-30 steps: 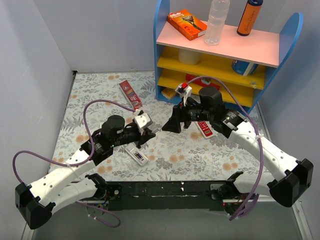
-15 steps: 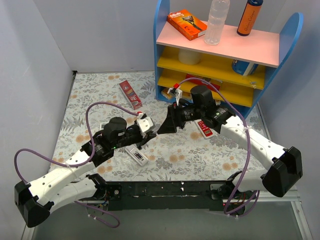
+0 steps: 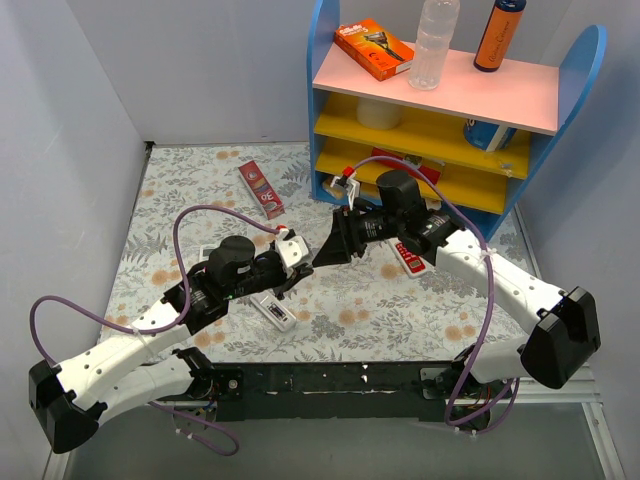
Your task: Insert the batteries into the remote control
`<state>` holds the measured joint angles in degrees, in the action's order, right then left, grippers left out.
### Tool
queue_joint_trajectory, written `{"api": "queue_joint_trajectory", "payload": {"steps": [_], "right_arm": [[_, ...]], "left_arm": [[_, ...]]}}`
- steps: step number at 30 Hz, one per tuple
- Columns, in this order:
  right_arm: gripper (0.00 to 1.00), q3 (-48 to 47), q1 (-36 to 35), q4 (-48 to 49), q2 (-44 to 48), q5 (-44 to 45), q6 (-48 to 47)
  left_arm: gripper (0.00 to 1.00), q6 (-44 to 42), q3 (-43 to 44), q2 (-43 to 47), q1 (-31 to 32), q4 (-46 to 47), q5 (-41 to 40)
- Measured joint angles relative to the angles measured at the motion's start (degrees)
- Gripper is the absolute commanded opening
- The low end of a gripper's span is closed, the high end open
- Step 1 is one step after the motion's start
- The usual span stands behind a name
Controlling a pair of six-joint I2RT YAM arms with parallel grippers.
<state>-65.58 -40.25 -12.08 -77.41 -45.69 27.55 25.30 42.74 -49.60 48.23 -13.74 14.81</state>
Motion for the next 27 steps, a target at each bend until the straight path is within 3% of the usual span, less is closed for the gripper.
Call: {"api": "queue_joint_trajectory", "payload": {"steps": [8, 11, 14, 15, 17, 18, 21, 22, 27], "right_arm": [[0.45, 0.0, -0.28, 0.5, -1.03, -0.94, 0.74], [0.38, 0.0, -0.28, 0.61, -1.46, -1.16, 0.79], [0.21, 0.0, -0.28, 0.72, -1.79, -1.42, 0.85], [0.12, 0.02, -0.28, 0.72, -1.81, -1.4, 0.79], [0.04, 0.0, -0.28, 0.96, -1.81, -1.55, 0.74], [0.01, 0.02, -0.31, 1.07, -1.81, -1.44, 0.72], [0.01, 0.02, -0.33, 1.14, -1.81, -1.25, 0.24], [0.01, 0.02, -0.33, 1.16, -1.81, -1.03, -0.09], [0.01, 1.4, -0.33, 1.16, -0.48, 3.13, -3.34]], "left_arm": [[0.01, -0.31, 0.0, 0.0, 0.26, 0.0, -0.79], [0.01, -0.44, 0.0, 0.0, 0.35, 0.0, -0.87], [0.03, -0.46, 0.0, 0.0, 0.37, -0.04, -1.05], [0.09, -0.44, 0.0, -0.02, 0.37, -0.04, -1.11], [0.24, -0.37, 0.0, -0.02, 0.39, 0.07, -1.38], [0.38, -0.42, 0.0, -0.02, 0.39, 0.09, -1.62], [0.64, 0.59, 0.0, -0.09, 0.42, 0.07, -2.91], [0.98, 1.99, 0.0, -0.13, 0.46, 0.0, -3.65], [0.98, 11.26, 0.02, -0.35, 0.55, -1.79, -8.68]]}}
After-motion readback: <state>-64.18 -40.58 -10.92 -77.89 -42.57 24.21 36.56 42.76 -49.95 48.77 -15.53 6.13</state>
